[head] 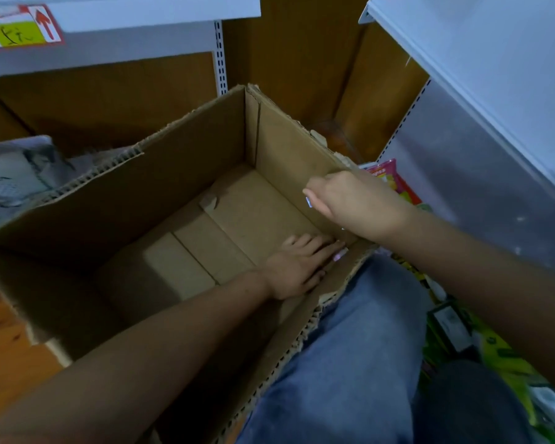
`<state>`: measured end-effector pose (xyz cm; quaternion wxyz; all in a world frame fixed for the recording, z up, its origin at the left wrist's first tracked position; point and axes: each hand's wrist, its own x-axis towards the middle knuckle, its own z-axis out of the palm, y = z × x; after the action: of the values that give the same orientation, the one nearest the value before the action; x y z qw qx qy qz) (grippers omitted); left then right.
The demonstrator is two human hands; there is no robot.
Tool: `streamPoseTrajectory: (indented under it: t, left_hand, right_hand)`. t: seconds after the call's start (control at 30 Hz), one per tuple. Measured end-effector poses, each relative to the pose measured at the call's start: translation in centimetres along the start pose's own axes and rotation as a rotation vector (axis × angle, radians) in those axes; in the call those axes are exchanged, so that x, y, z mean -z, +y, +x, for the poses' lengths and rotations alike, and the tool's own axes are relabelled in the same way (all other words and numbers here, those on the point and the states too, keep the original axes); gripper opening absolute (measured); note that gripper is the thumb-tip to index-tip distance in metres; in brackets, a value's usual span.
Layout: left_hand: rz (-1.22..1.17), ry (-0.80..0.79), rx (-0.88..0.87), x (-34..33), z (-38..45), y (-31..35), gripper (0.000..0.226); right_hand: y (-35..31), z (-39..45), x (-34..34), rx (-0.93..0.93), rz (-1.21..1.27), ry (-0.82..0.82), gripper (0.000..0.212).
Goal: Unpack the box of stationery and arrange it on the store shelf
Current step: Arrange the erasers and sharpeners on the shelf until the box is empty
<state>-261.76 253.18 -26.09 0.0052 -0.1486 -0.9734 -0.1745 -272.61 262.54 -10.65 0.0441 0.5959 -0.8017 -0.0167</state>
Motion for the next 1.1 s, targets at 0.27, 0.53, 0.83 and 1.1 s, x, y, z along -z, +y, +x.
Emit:
streamPoseTrajectory:
  t: [0.27, 0.53, 0.83, 1.1]
  left_hand:
    - [-0.03, 0.119, -0.146, -0.8, 1.7, -0.1, 0.023]
    - [0.158, -0.002, -0.163, -0.1, 1.4, -0.4, 0.038]
    - [0.254, -0.421, 0.095, 12.0, -2.3, -7.3, 0.041]
    - [0.01, 0.162, 0.546, 23.6, -6.6, -10.7, 0.021]
  right_hand:
    - [-0.1, 0.2, 0.1, 0.033, -0.075, -0.086, 0.033]
    - [-0.5, 0.9, 0.6, -0.051, -0.086, -0.149, 0.035]
    - [0.1, 4.8, 0.4, -0.397, 0.097, -0.098, 0.023]
    - [-1.1, 9.7, 1.4, -0.488, 0.433, 0.211, 0.032]
